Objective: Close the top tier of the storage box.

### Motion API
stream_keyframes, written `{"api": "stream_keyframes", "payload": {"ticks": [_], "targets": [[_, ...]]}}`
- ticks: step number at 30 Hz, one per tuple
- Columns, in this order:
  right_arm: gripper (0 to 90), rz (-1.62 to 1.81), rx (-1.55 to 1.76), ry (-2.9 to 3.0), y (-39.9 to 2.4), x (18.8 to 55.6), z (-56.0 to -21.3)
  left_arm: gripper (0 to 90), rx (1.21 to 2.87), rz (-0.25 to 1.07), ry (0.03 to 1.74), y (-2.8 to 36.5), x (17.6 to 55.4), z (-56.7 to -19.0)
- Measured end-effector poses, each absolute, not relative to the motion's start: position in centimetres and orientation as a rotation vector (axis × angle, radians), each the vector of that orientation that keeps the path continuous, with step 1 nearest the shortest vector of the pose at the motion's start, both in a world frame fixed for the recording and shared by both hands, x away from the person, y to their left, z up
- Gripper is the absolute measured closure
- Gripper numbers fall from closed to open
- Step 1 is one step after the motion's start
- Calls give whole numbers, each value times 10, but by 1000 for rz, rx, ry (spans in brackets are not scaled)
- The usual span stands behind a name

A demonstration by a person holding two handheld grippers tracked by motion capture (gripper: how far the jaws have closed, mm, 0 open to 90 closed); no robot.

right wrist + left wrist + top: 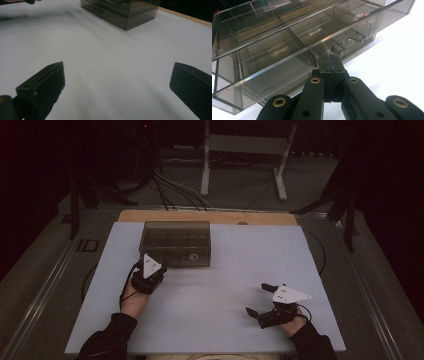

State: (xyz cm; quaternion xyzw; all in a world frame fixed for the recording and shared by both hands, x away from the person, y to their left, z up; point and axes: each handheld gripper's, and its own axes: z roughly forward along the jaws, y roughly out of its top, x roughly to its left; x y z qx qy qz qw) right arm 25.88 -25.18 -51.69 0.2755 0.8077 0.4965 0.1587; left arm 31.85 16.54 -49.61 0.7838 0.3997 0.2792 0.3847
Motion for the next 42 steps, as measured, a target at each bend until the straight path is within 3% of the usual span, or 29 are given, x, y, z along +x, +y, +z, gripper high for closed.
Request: {"api": "stream_keyframes", "payload": {"ticks": [42], "targets": [[0, 1417, 788, 2310, -252, 259, -517, 895, 2006, 726, 1029, 164, 331, -497]]}}
